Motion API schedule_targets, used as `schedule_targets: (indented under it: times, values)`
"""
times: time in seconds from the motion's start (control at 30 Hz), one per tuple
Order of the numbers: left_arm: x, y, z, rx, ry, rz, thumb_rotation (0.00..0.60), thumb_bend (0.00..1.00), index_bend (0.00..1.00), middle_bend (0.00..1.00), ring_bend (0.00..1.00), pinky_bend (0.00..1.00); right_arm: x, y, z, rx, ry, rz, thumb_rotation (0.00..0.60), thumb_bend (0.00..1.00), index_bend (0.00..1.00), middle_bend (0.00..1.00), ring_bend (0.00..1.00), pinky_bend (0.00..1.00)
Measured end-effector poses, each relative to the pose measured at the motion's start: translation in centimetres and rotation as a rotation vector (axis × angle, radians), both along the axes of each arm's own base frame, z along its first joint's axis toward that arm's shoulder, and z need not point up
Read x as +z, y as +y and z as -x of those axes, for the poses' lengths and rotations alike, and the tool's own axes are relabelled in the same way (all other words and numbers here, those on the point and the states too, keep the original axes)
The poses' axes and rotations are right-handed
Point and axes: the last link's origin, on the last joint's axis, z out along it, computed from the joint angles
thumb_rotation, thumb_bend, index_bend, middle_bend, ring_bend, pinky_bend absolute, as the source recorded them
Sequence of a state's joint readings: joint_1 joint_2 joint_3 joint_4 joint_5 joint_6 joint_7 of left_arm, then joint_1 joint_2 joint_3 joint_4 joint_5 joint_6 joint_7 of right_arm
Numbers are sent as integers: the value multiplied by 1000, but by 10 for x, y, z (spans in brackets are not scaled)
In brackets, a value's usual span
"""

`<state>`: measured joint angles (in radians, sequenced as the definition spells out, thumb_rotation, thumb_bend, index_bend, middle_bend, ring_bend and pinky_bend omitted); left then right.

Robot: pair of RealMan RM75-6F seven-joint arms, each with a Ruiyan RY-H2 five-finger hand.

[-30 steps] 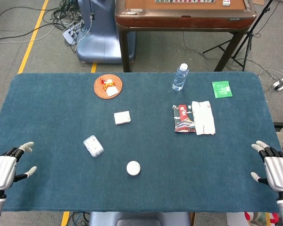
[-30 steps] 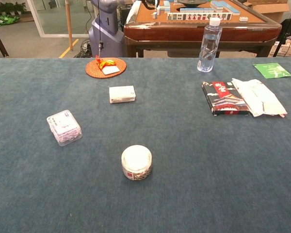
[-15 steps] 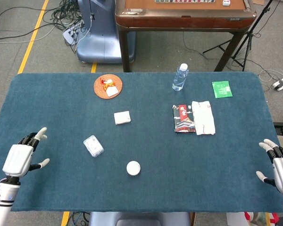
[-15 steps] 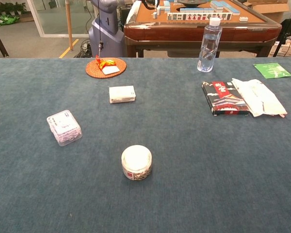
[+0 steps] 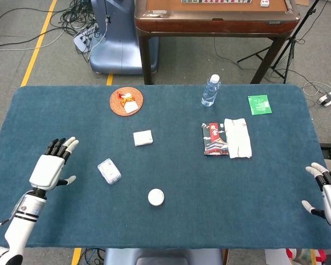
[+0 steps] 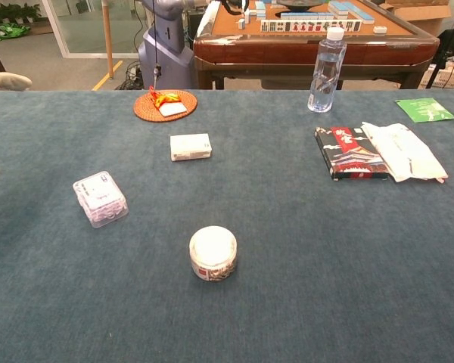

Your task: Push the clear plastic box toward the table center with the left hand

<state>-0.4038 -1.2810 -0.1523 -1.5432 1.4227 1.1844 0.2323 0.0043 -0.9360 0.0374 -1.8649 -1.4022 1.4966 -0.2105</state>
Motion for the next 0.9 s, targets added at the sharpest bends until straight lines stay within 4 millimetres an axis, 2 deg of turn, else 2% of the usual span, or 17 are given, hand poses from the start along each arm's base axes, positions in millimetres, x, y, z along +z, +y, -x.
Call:
schedule_targets:
  times: [0.23,0.9]
  values:
    - [-20,13,3,33,34,50,600,13,0,0,0,32,1,0,1,-2,-4,1,600,0,217,196,214,321]
    - [-47,34,0,60,32,117,600,13,0,0,0,32,-2,0,1,-4,-3,-14,600,0,217,201,214,321]
